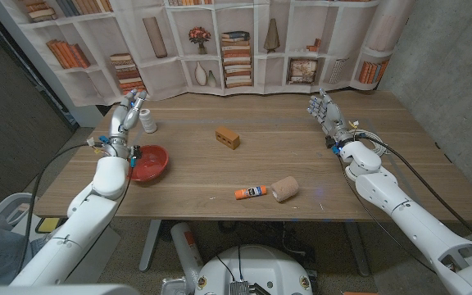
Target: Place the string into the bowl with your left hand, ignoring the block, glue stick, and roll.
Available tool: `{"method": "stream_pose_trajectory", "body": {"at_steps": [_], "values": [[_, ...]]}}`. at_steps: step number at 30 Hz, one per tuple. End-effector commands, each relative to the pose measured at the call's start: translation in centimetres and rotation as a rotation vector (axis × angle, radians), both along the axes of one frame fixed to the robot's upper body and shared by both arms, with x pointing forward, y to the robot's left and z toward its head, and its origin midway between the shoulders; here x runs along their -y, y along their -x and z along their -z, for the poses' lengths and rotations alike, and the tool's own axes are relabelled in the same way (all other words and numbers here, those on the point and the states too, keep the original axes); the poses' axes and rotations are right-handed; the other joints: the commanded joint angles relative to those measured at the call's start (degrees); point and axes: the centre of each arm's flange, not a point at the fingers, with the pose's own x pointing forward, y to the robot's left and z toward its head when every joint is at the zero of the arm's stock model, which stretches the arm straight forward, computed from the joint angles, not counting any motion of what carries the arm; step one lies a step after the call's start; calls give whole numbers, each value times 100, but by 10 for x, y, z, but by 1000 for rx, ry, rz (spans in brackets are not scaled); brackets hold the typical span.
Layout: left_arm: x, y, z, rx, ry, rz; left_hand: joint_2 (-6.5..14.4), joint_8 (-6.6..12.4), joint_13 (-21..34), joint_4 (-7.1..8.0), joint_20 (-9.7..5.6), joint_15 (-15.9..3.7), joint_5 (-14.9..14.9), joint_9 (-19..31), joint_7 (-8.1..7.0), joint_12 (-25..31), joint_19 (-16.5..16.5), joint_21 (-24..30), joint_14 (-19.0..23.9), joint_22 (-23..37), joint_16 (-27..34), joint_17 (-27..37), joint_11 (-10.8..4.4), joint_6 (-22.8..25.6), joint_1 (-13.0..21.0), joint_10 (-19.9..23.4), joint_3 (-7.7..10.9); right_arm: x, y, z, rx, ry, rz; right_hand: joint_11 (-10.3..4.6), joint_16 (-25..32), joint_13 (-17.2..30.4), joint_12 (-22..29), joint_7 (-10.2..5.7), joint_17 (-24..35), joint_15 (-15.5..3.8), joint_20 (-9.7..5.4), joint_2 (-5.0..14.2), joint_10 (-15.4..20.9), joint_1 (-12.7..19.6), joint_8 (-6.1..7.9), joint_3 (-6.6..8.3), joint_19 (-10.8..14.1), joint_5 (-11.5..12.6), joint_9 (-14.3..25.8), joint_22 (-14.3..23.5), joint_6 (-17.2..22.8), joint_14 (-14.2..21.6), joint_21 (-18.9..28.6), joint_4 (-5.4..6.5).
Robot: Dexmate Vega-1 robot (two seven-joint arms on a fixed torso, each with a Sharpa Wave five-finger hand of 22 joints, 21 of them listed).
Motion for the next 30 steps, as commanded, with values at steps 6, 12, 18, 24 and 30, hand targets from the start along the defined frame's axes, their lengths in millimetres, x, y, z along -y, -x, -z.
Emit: {"method": "stream_pose_trajectory", "body": {"at_steps": [6,12,18,24,30], "values": [[-7,9,-12,-54,-101,-147,12,23,21,-74,-122,-9,37,22,-33,-20,48,7,75,6,9,16,1,60,139,82,40,-3,1,-2,0,1,-7,10,12,29,34,-1,24,10,8,46,68,-26,14,-14,54,-8,19,31,41,43,-15,-11],[-9,9,-17,-77,-149,-204,20,15,21,-104,-117,-16,52,23,-49,-26,53,-3,89,7,3,16,-26,78,195,102,51,-4,-1,-3,0,1,-5,10,11,29,34,1,25,8,4,46,69,-30,15,-19,58,-8,19,31,47,43,-16,-12],[-9,9,-19,-85,-162,-234,28,9,22,-128,-119,-24,64,23,-56,-34,61,-9,98,7,-3,16,-29,91,241,111,60,-4,-2,-3,3,-3,-8,17,18,29,39,-5,30,1,8,43,85,-61,20,-37,63,-9,20,32,65,54,-17,2],[-7,12,-21,-115,-219,-300,35,3,23,-153,-121,-32,77,24,-58,-39,64,-18,113,8,-8,17,-35,113,290,133,68,-4,-2,-3,4,0,-7,16,23,30,42,-2,37,2,6,35,95,-110,18,-65,68,-10,20,33,68,58,-19,24],[-7,14,-22,-138,-261,-354,41,-7,23,-167,-120,-35,85,25,-66,-48,62,-25,113,9,-14,17,-40,111,319,131,72,-4,-1,-4,3,1,-7,14,24,30,41,-2,40,3,6,29,99,-141,17,-85,71,-9,20,33,72,61,-22,37]]}}
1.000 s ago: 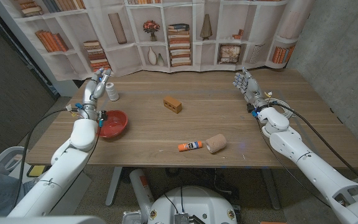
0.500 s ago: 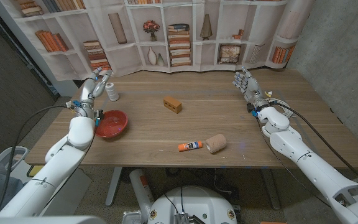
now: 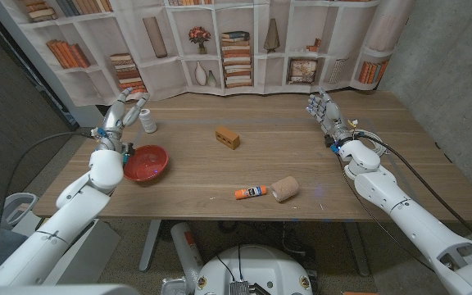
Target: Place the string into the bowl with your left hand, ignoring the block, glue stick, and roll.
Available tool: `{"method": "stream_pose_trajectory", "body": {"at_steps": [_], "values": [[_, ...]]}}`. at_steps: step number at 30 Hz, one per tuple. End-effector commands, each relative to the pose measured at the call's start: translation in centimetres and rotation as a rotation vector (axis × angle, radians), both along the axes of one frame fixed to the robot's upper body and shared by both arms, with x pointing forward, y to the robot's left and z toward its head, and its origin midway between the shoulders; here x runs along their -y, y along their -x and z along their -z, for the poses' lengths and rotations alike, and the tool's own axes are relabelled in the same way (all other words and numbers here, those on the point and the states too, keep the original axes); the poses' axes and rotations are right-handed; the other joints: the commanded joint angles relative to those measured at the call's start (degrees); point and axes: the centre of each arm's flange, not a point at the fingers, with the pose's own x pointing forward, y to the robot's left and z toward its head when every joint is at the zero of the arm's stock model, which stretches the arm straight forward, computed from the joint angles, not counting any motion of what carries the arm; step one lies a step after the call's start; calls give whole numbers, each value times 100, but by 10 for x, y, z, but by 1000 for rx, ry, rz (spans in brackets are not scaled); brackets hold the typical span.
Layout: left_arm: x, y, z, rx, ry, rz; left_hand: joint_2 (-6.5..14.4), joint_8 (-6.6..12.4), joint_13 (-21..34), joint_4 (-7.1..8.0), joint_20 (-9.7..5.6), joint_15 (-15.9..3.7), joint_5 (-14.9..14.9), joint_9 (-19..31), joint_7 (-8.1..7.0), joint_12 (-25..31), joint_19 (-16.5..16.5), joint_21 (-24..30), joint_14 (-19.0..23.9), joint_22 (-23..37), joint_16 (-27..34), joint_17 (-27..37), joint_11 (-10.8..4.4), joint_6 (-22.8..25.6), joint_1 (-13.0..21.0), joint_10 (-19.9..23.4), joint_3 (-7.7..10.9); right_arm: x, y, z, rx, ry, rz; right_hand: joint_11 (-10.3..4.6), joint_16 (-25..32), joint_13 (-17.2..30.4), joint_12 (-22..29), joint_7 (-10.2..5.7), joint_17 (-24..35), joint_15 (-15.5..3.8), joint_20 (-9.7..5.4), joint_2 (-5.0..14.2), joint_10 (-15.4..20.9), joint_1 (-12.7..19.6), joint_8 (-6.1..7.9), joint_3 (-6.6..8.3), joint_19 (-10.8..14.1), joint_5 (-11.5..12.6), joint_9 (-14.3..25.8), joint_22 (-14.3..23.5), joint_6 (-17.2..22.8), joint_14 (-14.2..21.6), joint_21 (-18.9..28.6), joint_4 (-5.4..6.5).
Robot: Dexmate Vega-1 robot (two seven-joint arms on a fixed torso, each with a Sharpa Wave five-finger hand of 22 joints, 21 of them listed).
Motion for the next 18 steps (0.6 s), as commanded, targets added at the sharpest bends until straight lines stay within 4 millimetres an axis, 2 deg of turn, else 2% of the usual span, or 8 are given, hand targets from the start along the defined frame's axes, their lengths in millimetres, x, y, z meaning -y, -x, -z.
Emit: {"method": "stream_pose_trajectory", "body": {"at_steps": [1,18], "values": [[0,4,-3,-45,-83,-117,-9,-13,23,-31,-149,11,49,25,-22,-20,28,-29,66,9,-16,18,7,56,81,21,26,0,0,-1,1,4,1,-12,24,30,42,22,10,2,28,-1,15,-35,18,-21,50,-9,20,33,51,61,-9,19],[-3,3,-8,-106,-152,-224,-8,-79,27,-112,-126,20,76,28,-23,-68,-13,-68,31,9,-49,18,18,-28,226,-24,44,-1,-1,0,-3,6,2,-12,20,30,39,20,9,12,37,-3,16,-59,15,-41,47,-2,20,33,55,58,-17,25]]}}
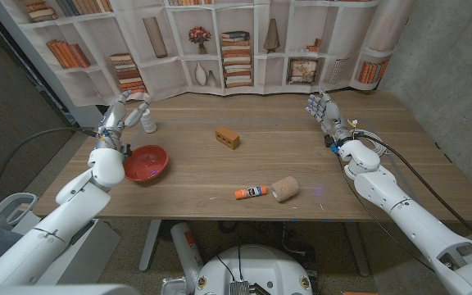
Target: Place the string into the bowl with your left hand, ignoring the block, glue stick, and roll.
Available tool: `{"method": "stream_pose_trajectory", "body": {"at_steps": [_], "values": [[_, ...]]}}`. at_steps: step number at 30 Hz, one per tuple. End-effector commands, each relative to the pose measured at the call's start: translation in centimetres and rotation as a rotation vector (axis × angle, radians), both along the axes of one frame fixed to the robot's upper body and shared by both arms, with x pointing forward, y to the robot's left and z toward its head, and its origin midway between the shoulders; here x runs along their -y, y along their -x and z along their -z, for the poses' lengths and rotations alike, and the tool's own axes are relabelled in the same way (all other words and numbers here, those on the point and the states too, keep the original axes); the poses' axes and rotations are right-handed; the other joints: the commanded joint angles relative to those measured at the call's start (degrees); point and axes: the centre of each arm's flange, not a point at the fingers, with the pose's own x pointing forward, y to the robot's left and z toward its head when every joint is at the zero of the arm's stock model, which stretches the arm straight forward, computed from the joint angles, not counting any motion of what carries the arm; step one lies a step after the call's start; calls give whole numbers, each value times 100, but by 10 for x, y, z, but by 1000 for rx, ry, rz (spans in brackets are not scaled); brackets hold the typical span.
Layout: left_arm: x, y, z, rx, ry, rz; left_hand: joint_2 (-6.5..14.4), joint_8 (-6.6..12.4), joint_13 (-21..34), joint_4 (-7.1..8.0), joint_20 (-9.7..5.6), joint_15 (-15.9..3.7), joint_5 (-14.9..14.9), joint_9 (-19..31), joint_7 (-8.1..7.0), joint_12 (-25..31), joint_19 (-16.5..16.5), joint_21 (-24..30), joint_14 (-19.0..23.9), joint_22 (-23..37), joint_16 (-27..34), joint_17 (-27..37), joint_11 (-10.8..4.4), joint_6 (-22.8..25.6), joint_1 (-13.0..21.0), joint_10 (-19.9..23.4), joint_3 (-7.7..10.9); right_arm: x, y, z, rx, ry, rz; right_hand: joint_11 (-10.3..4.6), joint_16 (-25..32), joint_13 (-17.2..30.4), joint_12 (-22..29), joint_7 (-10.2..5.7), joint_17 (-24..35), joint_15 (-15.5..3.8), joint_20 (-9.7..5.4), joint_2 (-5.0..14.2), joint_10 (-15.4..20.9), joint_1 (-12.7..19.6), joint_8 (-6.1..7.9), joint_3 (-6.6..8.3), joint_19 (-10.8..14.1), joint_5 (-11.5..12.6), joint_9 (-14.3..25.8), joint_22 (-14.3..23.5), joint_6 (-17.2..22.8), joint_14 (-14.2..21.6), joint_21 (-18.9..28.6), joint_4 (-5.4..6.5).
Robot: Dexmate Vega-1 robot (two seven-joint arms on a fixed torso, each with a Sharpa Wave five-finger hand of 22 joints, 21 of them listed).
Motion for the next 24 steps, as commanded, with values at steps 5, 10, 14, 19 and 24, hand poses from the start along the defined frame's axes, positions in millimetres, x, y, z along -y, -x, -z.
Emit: {"method": "stream_pose_trajectory", "body": {"at_steps": [5,10,14,19,24], "values": [[0,-6,-9,-84,-117,-135,-16,-10,28,-79,-118,11,33,29,-31,-12,10,-37,44,8,-14,5,-9,-30,125,8,33,-1,-1,1,-7,3,-1,-10,20,30,38,20,8,13,7,-2,17,-63,14,-24,15,1,20,33,54,62,-10,2],[2,-10,-15,-96,-149,-169,-23,-17,29,-119,-111,0,41,30,-34,-15,45,-31,71,6,-9,3,-31,-26,191,20,42,-2,-2,2,-9,5,-2,-12,19,30,37,22,7,14,12,0,17,-65,13,-28,10,4,20,33,56,65,-14,2],[1,-10,-20,-104,-165,-187,-31,-18,30,-157,-113,2,50,31,-28,-17,65,-30,82,5,-10,3,-64,-12,252,35,49,-2,-1,1,-10,7,1,-10,18,30,34,17,6,13,16,1,13,-68,12,-32,9,7,20,33,55,65,-16,1],[0,-11,-24,-121,-179,-208,-36,-19,30,-175,-113,0,55,32,-26,-20,74,-31,93,5,-9,3,-61,-5,282,36,52,-1,-1,3,-13,4,3,-7,15,30,34,18,5,20,17,3,14,-70,12,-35,6,9,20,33,56,61,-19,0],[-2,-12,-27,-134,-186,-220,-42,-28,31,-201,-114,-3,61,33,-28,-25,74,-36,93,5,-13,3,-62,-14,324,38,56,-2,-2,5,-19,4,4,-10,14,30,32,18,4,29,21,7,11,-71,12,-38,5,12,20,33,57,62,-21,-2]]}}
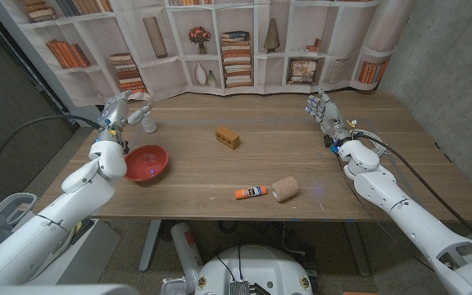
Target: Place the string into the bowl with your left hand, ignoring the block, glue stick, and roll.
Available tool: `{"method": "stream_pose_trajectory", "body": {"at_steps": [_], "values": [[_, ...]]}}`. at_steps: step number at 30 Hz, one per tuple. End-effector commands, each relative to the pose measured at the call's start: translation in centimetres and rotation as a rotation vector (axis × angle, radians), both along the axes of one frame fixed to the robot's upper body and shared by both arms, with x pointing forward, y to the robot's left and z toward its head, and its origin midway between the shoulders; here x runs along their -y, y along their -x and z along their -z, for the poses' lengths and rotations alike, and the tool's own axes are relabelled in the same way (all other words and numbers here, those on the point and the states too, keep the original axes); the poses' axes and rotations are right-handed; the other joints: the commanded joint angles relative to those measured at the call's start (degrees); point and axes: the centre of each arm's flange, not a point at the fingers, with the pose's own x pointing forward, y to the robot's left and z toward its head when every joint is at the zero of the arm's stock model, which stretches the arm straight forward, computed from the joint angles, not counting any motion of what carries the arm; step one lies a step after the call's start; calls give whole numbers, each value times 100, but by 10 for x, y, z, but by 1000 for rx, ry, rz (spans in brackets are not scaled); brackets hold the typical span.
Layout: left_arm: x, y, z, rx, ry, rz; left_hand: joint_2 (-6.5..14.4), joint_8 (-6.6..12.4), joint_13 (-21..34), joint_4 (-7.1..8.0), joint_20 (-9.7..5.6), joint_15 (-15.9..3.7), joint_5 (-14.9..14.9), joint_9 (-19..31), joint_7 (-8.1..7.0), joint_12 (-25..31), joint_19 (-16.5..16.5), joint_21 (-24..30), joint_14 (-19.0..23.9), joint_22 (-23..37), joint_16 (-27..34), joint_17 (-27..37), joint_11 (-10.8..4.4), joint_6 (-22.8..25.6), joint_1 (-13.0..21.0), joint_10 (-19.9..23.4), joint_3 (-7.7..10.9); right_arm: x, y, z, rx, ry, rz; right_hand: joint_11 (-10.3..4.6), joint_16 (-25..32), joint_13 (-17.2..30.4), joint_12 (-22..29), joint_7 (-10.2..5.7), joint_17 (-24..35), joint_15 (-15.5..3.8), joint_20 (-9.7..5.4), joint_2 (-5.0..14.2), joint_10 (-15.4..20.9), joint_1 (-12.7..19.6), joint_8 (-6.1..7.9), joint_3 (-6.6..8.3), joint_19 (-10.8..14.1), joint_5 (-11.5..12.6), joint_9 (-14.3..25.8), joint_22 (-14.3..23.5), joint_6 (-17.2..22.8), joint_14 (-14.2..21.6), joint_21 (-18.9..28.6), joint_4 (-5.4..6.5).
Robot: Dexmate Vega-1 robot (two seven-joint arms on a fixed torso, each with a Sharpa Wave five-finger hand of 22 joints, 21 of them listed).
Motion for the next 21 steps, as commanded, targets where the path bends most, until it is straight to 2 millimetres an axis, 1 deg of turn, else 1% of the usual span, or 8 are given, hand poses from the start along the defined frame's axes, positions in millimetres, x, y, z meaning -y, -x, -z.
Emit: {"method": "stream_pose_trajectory", "body": {"at_steps": [1,4,12,21], "values": [[-4,-3,-9,-42,-38,-62,-8,-31,31,-49,-84,2,29,33,-7,-6,44,1,34,4,-13,18,-50,3,102,14,25,-1,0,3,-9,-1,2,-5,13,30,32,20,19,-3,20,-45,12,24,12,-39,4,13,20,33,59,26,-6,-1],[-4,-4,-10,-59,-56,-80,-12,-36,31,-64,-83,0,33,33,-15,-11,46,-1,34,4,-15,18,-61,-3,128,8,28,-1,-1,3,-10,-1,2,-9,13,30,31,22,19,-9,22,-44,10,23,12,-41,4,14,20,33,59,29,-7,-2],[-8,-6,-14,-93,-62,-112,-26,-57,33,-108,-79,-6,43,34,-16,-24,46,-9,33,5,-21,19,-25,-35,199,-3,32,-3,-1,3,-14,3,-1,-9,10,30,32,16,17,0,22,-44,16,21,9,-47,3,18,20,33,56,23,-9,-5],[-12,-13,-20,-107,-88,-140,-43,-67,34,-148,-81,-13,52,36,-24,-32,47,-17,33,5,-26,20,-55,-39,262,-6,31,-1,1,5,-20,2,8,-3,11,30,31,15,16,2,23,-42,16,18,9,-53,5,22,20,34,59,29,-11,-7]]}}
